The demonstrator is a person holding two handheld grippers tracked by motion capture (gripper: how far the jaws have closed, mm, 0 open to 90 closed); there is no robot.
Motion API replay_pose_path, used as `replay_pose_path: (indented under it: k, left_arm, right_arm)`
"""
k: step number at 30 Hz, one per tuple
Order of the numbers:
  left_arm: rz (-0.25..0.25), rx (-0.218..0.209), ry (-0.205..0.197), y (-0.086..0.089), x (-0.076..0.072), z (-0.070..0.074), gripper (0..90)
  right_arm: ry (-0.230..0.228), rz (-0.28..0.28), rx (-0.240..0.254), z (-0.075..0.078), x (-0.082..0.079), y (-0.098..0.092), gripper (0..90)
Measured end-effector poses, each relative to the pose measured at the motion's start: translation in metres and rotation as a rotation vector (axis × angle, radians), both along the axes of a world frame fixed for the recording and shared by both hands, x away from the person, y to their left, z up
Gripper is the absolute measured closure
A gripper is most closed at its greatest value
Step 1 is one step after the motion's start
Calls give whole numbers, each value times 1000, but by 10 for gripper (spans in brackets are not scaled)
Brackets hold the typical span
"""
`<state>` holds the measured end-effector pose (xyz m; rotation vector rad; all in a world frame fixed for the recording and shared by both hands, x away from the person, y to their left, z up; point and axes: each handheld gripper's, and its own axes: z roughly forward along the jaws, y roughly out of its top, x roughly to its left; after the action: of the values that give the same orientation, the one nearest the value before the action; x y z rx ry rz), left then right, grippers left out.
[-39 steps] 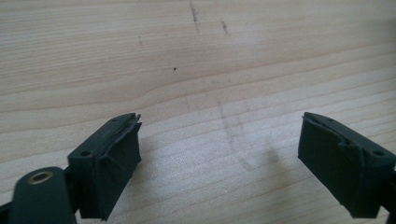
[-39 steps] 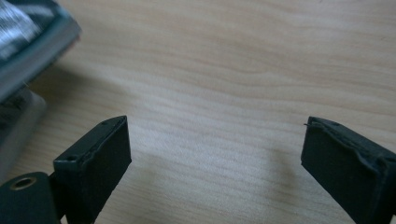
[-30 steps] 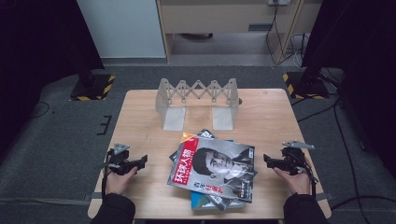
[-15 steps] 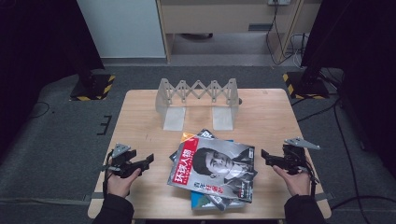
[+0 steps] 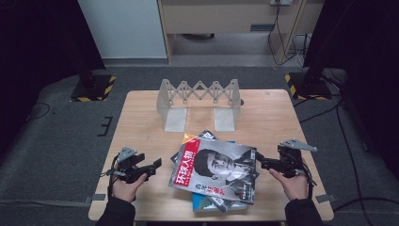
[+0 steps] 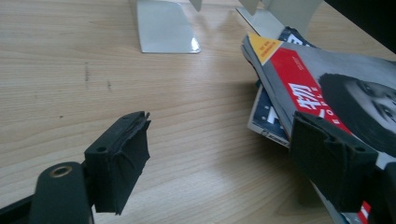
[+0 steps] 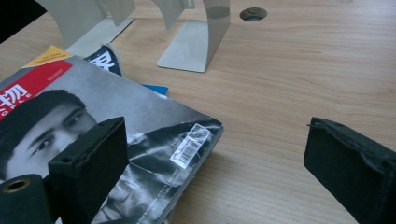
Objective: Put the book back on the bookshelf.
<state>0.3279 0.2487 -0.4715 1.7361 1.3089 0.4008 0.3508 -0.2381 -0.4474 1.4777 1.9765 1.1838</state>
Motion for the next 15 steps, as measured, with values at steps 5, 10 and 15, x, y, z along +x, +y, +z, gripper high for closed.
replay_pose_path:
  k: [5,10,15]
  left_arm:
    - [-42,-7,2,-11,-5,0,193]
    - [-77,-10,8,-20,-9,-1,207]
    - [-102,-14,18,-26,-10,-2,222]
  right_arm:
    - [8,15,13,0,-2,7,70]
    - [15,46,8,-1,-3,17,71]
    - [27,81,2,-4,-5,28,77]
